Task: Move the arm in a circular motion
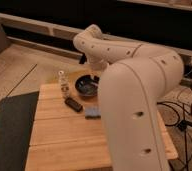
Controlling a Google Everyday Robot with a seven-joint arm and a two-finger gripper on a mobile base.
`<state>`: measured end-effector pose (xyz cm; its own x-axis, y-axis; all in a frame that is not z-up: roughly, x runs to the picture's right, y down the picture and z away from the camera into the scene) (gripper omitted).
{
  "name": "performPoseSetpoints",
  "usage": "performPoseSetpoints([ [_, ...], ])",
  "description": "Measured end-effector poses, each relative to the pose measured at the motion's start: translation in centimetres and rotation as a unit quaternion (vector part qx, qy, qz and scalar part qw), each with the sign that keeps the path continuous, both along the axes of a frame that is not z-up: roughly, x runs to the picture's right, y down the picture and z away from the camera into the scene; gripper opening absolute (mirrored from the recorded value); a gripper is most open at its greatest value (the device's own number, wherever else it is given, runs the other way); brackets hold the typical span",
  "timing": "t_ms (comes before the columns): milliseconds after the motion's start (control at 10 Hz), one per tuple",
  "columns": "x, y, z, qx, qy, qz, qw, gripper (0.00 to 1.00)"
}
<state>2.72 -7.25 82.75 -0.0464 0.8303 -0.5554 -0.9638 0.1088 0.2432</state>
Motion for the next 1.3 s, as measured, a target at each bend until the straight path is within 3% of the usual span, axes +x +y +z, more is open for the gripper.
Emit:
performPoseSetpoints([
  [200, -5.1, 0.6, 1.3, -0.021, -0.038, -0.038, 0.9983, 0.65],
  [400, -9.4, 1.4, 0.7, -0.029, -0.079, -0.064, 0.9944, 0.65],
  [800, -16.7, 4.4, -4.6, -0.025, -0.173, -0.083, 0.9810, 0.65],
  [1100, -18.3, 7.5, -8.0, -0.026, -0.209, -0.087, 0.9736, 0.65],
  [1300, -17.4, 9.5, -10.1, -0.018, -0.214, -0.085, 0.9730, 0.65],
])
